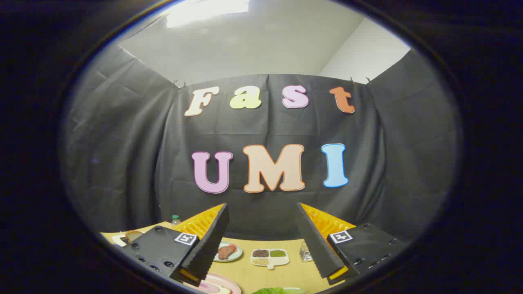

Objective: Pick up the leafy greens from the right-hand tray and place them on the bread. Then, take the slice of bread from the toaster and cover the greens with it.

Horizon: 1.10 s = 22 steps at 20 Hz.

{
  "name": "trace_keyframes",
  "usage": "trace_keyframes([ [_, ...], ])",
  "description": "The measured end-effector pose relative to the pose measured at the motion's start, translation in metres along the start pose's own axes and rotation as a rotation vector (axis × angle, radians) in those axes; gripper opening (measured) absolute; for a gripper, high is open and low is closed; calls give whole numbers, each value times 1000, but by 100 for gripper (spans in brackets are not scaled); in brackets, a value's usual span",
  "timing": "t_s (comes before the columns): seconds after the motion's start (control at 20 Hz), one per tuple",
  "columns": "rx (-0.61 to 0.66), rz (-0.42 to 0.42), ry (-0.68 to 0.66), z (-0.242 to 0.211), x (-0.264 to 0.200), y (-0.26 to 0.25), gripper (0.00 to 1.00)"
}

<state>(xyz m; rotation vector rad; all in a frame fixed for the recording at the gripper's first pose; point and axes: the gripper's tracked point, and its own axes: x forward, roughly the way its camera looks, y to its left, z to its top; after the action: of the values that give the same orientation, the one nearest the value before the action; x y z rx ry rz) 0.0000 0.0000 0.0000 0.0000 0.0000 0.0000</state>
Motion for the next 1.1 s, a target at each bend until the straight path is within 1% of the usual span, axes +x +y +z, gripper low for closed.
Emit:
trace_keyframes([
  [0.15, 18, -9, -1, 7, 5, 8, 100],
  [0.55, -30, -31, 9, 13, 9, 15, 100],
  [0.95, -62, -9, 5, 14, 7, 16, 100],
  [1.1, -99, 2, 31, 5, 7, 6, 100],
])
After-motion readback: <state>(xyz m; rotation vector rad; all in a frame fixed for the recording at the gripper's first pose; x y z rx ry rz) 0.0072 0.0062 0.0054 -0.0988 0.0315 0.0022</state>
